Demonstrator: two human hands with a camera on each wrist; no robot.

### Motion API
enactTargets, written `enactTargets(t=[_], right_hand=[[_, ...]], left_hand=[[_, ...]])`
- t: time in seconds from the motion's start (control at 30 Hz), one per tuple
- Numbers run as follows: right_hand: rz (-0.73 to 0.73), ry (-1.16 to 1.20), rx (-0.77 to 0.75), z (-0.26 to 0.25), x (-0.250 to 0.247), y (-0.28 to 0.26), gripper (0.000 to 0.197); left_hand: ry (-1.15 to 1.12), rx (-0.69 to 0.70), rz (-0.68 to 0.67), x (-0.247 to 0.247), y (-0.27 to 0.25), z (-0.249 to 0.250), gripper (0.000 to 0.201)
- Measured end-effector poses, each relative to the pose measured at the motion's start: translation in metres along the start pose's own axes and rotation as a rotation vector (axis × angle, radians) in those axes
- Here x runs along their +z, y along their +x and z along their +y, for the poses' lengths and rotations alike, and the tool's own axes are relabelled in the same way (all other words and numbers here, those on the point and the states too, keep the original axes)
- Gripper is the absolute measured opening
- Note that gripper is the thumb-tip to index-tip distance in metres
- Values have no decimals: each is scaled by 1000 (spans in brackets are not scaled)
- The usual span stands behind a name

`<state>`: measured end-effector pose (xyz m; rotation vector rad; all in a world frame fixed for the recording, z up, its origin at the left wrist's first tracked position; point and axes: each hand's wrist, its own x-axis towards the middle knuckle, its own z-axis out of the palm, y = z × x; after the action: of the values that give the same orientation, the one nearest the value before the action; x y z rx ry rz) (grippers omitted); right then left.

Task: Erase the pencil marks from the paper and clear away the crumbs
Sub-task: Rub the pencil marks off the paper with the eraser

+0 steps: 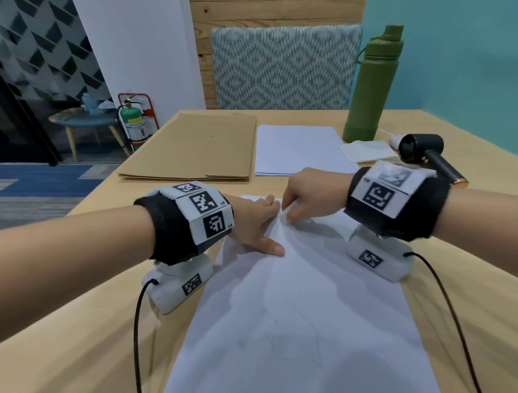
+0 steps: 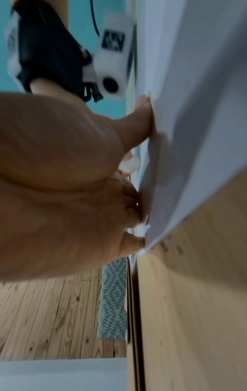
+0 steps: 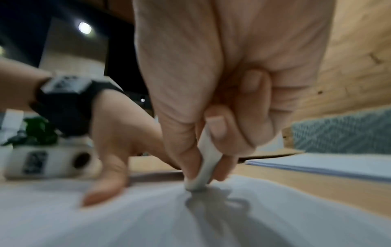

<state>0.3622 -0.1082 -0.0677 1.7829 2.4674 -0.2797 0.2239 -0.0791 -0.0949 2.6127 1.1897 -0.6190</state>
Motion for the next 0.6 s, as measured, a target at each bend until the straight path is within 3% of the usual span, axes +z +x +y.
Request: enactTargets(t=[0.1,0.2,0.27,0.33,0.47,0.6], right_hand=[[47,-5,12,-1,2,2,38],[-89,-15,-62,-11,3,-9,37],[-146,-24,-73,-14,0,-13,35],[-91,-30,-50,-7,-2,-5,34],[31,-30,-3,-2,0,1,39],[-144,33,-74,-12,2,-21,34]], left_hand=[[15,4,10,-1,0,0,97],[16,23,-17,-1,0,-1,93],[27,25,-30,-1,-1,0,108],[32,25,-20,-1,-1,0,117],[39,8,-9,-2,0,1,108],[48,25,-31,0,2,-2,104]])
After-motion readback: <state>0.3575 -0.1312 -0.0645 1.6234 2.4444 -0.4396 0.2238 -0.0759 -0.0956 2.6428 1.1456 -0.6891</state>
